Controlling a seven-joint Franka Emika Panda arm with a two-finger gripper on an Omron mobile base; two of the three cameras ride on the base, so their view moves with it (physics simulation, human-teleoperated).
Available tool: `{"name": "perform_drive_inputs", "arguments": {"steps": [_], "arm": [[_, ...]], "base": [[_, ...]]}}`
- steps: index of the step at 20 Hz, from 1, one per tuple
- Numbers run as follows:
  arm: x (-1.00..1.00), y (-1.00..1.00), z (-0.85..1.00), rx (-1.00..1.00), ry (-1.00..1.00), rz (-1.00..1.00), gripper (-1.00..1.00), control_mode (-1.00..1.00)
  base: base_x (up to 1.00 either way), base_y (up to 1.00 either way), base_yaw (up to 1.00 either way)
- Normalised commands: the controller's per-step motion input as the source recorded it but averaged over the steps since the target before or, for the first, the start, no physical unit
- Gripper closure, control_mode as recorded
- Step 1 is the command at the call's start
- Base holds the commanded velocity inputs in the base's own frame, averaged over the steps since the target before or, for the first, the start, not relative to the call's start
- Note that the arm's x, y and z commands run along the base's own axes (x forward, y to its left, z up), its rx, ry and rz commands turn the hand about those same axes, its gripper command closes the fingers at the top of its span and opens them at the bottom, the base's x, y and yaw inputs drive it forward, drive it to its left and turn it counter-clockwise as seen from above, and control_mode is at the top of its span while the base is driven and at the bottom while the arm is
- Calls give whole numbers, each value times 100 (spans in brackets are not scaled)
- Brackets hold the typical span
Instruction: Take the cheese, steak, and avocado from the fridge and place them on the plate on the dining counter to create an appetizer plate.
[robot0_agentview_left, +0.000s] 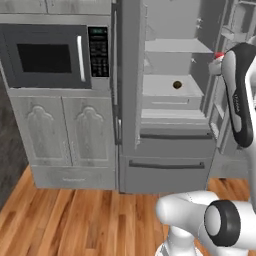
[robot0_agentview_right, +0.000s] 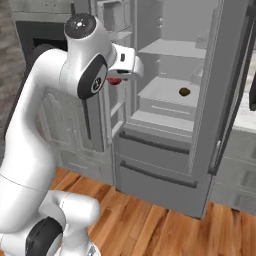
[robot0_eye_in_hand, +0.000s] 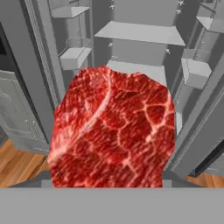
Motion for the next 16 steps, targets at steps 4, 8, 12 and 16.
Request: {"name": "perform_drive_inputs", "arguments": {"steps": [4, 8, 12, 16], "arm": [[0, 0, 0, 0, 0, 0, 100, 100], [0, 0, 0, 0, 0, 0, 100, 100], [0, 0, 0, 0, 0, 0, 100, 100], [0, 0, 0, 0, 0, 0, 100, 100]], "base": [[-100, 10, 0], [-100, 11, -1], [-100, 21, -6], [-100, 19, -5]]}}
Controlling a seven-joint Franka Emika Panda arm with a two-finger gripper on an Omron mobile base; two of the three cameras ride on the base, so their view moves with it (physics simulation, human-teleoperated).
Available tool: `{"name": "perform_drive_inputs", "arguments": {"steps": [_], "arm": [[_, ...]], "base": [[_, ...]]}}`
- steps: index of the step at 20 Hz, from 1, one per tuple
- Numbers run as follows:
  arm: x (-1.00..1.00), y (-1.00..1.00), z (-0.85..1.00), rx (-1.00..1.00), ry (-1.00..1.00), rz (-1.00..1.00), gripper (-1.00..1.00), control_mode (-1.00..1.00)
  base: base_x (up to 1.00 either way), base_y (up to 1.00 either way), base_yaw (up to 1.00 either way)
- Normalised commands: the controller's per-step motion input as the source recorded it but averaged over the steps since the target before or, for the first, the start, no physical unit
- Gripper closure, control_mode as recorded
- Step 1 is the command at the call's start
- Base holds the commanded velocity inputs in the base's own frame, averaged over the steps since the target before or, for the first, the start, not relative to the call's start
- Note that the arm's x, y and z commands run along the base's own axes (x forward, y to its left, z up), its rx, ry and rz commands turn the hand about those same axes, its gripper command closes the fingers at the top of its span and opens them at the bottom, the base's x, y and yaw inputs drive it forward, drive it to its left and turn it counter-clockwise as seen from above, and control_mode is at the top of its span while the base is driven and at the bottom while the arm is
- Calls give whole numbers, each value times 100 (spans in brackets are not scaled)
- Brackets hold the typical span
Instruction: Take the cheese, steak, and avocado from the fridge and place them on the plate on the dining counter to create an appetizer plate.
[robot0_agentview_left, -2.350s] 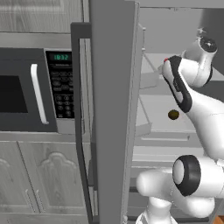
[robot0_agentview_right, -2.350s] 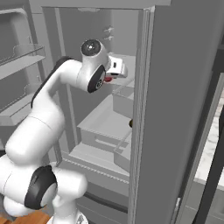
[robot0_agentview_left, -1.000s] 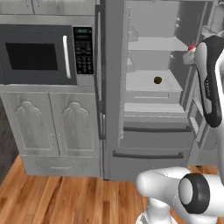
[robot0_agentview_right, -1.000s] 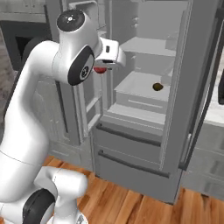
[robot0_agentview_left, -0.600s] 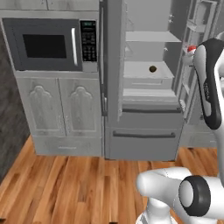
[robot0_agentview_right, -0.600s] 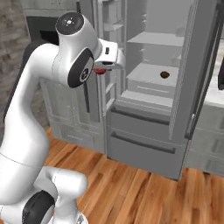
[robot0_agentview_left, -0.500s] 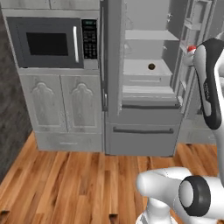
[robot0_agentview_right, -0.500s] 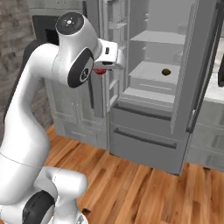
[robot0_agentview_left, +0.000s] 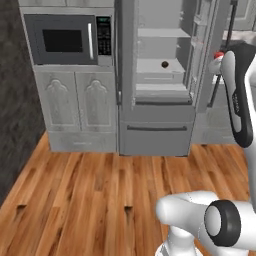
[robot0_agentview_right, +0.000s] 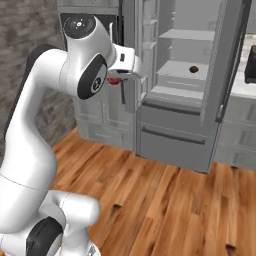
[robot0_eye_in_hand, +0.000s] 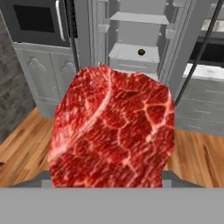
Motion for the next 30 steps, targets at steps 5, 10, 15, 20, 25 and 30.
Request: {"name": "perform_drive_inputs", "arguments": {"steps": [5, 10, 15, 20, 25, 30], "arm": [[0, 0, 0, 0, 0, 0, 100, 100], [0, 0, 0, 0, 0, 0, 100, 100], [0, 0, 0, 0, 0, 0, 100, 100], [0, 0, 0, 0, 0, 0, 100, 100], [0, 0, 0, 0, 0, 0, 100, 100], [0, 0, 0, 0, 0, 0, 100, 100]], "base": [[-100, 11, -1], [-100, 0, -5], [-100, 0, -5], [-100, -1, -6], [-100, -7, -6], [-100, -20, -4]]}}
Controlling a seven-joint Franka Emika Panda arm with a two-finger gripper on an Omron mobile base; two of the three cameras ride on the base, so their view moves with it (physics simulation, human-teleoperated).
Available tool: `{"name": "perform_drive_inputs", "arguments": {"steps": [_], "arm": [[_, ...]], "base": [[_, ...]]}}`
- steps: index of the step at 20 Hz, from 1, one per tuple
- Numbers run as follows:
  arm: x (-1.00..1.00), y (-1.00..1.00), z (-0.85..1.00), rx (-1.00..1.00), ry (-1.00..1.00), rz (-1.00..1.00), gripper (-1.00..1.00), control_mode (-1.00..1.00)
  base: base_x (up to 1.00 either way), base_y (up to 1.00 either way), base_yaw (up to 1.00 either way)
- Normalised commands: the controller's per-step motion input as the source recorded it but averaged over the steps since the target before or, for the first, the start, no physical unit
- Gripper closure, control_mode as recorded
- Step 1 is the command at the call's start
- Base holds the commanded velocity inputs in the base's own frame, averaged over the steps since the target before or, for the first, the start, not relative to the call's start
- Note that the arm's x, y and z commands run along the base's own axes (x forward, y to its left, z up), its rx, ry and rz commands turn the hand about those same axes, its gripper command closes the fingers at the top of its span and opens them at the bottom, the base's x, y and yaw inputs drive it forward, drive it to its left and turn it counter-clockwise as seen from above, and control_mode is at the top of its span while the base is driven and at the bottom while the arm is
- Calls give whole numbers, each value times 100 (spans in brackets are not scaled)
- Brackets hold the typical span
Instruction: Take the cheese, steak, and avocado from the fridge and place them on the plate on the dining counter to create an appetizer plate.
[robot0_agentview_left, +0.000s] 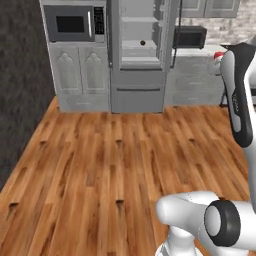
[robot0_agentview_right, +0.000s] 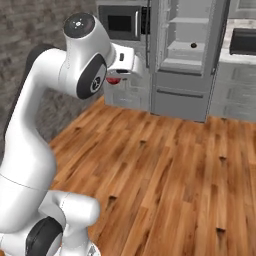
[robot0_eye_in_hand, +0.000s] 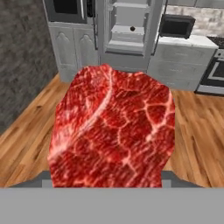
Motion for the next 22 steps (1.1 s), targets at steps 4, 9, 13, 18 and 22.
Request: {"name": "perform_drive_inputs", "arguments": {"steps": [4, 9, 13, 18, 22], "arm": [[0, 0, 0, 0, 0, 0, 100, 100], [0, 0, 0, 0, 0, 0, 100, 100], [0, 0, 0, 0, 0, 0, 100, 100], [0, 0, 0, 0, 0, 0, 100, 100], [0, 0, 0, 0, 0, 0, 100, 100]], "base": [[-100, -56, -6], [-100, -83, -11], [-100, -95, -10], [-100, -99, -7], [-100, -70, -1]]}}
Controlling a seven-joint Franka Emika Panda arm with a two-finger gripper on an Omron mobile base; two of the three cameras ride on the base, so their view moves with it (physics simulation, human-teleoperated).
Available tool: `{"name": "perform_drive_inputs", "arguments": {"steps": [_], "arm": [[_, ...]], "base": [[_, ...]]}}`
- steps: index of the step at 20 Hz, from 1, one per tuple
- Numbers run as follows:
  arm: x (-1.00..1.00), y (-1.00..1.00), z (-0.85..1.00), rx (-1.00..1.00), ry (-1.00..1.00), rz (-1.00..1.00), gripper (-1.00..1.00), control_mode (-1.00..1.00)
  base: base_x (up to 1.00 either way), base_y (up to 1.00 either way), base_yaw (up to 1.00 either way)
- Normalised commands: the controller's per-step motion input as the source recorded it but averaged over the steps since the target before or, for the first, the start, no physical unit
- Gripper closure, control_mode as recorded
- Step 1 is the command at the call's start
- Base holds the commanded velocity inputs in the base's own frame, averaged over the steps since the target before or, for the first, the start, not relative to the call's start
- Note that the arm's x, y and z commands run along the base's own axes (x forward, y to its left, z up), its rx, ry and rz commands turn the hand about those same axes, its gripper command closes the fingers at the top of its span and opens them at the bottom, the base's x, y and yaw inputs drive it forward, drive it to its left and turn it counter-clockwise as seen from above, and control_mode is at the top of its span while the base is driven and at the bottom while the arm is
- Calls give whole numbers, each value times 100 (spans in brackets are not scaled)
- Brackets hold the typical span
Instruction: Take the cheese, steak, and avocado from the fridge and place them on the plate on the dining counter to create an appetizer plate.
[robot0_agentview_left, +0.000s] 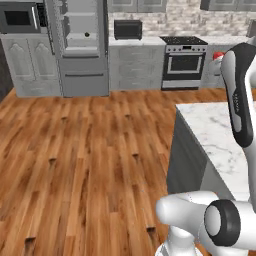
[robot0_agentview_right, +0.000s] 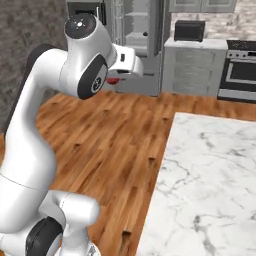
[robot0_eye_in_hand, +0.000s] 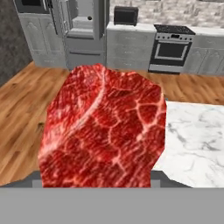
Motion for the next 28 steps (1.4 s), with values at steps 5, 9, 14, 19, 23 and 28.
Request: {"name": "perform_drive_inputs", "arguments": {"steps": [5, 9, 14, 19, 23, 28], "arm": [[0, 0, 0, 0, 0, 0, 100, 100], [0, 0, 0, 0, 0, 0, 100, 100], [0, 0, 0, 0, 0, 0, 100, 100], [0, 0, 0, 0, 0, 0, 100, 100], [0, 0, 0, 0, 0, 0, 100, 100], [0, 0, 0, 0, 0, 0, 100, 100]], "base": [[-100, -31, 0], [-100, -16, -1], [-100, -1, 0], [-100, -43, -4], [-100, -100, -12], [-55, -100, -10]]}}
